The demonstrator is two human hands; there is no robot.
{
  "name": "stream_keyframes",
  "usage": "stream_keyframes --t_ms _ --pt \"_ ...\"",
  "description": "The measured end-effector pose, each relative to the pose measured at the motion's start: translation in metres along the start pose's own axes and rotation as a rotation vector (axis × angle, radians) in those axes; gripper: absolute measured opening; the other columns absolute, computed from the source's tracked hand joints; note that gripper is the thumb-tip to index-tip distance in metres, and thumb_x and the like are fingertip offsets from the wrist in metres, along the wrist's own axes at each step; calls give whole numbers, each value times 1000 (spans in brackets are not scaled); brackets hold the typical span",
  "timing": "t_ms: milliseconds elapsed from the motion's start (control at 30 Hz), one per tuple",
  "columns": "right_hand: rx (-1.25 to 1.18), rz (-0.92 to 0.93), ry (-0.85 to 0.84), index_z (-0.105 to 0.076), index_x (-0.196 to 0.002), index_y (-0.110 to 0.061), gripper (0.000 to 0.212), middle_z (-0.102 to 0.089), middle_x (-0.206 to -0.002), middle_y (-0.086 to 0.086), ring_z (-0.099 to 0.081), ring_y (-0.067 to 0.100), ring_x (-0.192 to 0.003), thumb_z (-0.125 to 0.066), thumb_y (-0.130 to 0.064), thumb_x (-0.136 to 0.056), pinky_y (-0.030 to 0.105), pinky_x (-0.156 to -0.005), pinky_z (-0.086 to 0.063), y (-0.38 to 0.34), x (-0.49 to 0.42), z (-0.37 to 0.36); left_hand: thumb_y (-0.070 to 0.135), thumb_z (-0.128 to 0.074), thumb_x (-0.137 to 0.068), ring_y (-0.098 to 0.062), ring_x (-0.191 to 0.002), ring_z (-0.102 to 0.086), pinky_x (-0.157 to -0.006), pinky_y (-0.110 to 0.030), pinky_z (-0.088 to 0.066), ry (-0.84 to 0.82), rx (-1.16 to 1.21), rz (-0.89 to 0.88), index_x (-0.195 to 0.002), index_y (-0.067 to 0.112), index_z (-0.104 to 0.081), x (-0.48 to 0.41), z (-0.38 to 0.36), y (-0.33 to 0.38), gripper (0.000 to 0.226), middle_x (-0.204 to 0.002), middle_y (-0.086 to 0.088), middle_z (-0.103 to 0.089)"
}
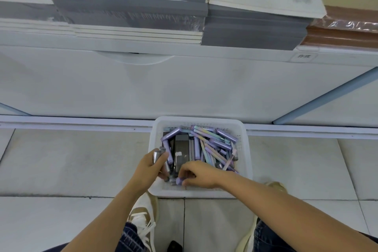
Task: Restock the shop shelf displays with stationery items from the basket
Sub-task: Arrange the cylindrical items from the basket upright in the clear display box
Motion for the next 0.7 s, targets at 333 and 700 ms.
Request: stream_keyframes --t_ms 333,700 --pt "-787 -37 361 -65 -108 -14 17 -74 -96 4 -72 15 -86 -64 -20 -93 27 -80 -58 -12 -2 66 31 -57 -95 -4 -53 -57 -48 -13 -43 -86 185 -24 -103 6 -56 -3 -17 18 26 -69 -4 -65" --pt "-190 -207 217 -33 -146 -18 68 -65 -110 14 -65 27 -94 -68 -27 -88 34 -78 -50 -21 -50 40 13 -61 -93 -9 -44 -45 -43 -17 -39 243 311 45 -88 4 -54 -8 63 -17 12 -51 1 -48"
Point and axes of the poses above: each hand's wrist, its own x-axis away from the middle knuckle, its own z-axis out of the back of the hand, y = z × x, the point moved 10 cm from there along -x, towards the middle knuckle
